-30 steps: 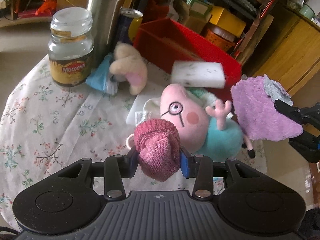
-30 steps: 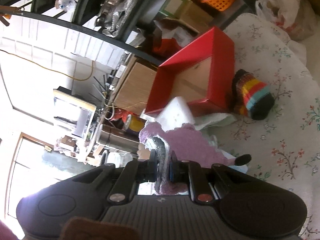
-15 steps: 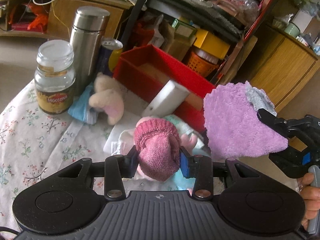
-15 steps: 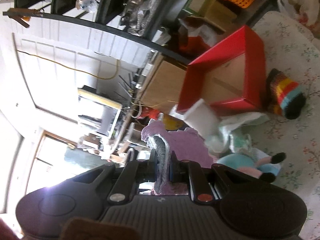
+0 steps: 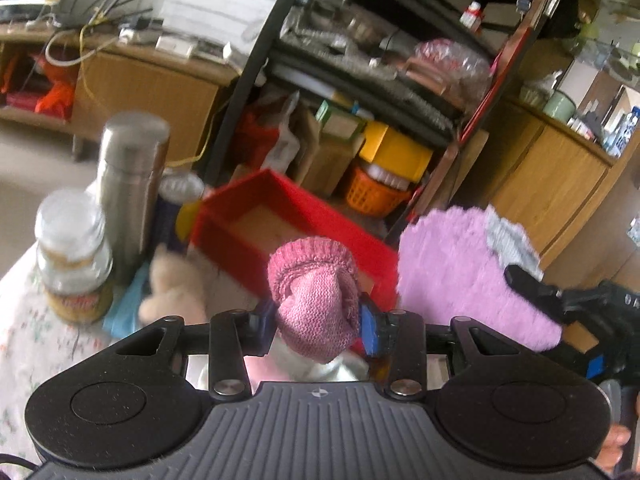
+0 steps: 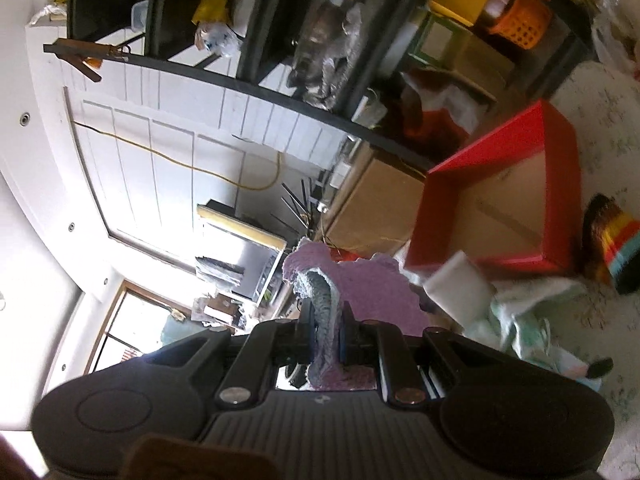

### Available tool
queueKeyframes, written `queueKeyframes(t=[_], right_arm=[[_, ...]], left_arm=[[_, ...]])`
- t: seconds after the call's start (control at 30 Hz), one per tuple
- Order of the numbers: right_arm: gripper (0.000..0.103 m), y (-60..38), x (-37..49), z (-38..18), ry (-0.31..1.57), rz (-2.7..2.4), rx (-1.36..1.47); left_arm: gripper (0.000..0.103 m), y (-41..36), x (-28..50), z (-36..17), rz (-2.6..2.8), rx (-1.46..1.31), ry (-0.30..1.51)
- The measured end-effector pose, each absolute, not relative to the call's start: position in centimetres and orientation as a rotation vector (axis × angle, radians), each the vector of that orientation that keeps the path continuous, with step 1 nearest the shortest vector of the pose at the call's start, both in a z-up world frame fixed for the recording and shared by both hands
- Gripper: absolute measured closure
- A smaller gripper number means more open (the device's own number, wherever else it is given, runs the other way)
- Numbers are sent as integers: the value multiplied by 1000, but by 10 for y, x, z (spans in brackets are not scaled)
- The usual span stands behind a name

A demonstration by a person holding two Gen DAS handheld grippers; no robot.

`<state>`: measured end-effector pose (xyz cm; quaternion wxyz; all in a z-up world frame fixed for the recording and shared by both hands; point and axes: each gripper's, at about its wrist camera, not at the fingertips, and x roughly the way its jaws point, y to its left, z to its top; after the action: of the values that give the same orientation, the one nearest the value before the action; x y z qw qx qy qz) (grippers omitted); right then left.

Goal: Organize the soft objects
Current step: 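Carry the sock and towel over the red box with both grippers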

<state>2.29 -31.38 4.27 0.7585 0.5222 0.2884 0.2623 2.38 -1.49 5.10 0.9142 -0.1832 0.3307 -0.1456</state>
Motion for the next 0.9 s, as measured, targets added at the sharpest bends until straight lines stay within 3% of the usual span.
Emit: queueKeyframes(t=[0.9], right_arm=[[103, -330, 88, 37, 549, 488, 1152]], left_arm=[[60, -45, 112, 62, -301, -282, 614]])
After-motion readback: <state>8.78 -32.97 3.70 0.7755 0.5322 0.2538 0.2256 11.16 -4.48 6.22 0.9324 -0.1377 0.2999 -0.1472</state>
